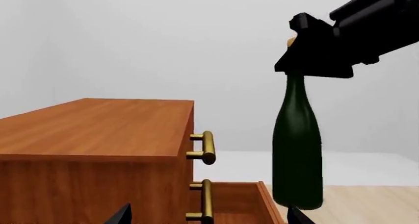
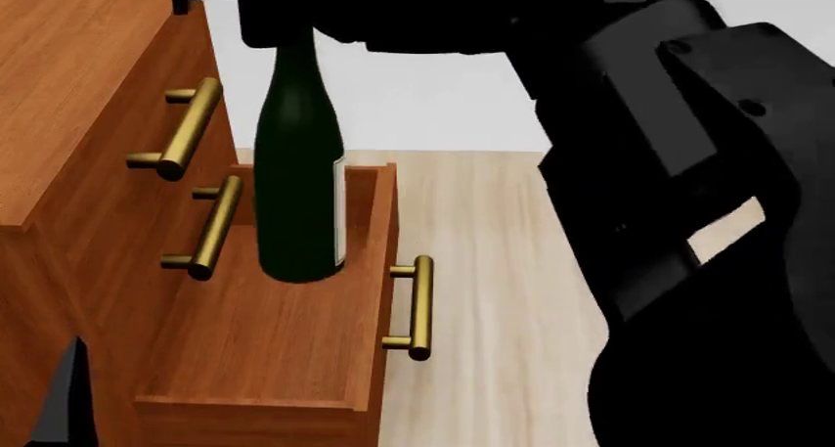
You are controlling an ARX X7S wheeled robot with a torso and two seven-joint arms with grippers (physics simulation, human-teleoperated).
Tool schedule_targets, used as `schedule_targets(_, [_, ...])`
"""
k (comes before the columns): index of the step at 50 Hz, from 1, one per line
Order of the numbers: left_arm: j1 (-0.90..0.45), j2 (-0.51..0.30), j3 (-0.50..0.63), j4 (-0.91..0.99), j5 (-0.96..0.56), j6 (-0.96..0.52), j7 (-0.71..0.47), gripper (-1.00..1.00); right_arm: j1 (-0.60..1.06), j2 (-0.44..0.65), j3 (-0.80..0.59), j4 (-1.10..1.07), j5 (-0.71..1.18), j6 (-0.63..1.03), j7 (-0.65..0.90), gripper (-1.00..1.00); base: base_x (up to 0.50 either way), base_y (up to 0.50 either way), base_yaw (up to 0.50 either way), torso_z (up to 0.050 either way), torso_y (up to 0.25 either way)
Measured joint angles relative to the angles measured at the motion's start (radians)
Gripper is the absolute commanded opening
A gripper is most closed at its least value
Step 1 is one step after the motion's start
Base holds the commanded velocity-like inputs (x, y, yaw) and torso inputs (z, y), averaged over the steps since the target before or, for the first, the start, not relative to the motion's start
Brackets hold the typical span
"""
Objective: Put the wine bottle in the bottom drawer of the cabinet.
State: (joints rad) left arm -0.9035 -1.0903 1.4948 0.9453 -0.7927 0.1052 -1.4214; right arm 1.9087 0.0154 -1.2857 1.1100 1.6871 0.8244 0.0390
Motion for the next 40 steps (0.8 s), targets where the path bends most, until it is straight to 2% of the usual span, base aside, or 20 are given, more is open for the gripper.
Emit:
schedule_targets(7, [0.002,-0.001,-0.003,0.0,0.005,0.003,0.007,1.0,0.002,-0.009,-0.182,0.019,0.195,-0.071,-0.009,-1.0,0.0,0.0,0.0,0.0,0.0])
schedule_targets(15, [0.008,-0.006,-0.005,-0.003,0.011,0.01,0.014,1.0,-0.003,-0.013,-0.292,0.03,0.312,-0.104,-0.016,-1.0,0.0,0.0,0.0,0.0,0.001])
schedule_targets(40, [0.025,-0.012,-0.004,-0.008,0.013,0.01,0.032,1.0,-0.026,-0.015,-0.374,0.01,0.434,-0.147,-0.017,-1.0,0.0,0.0,0.0,0.0,0.0])
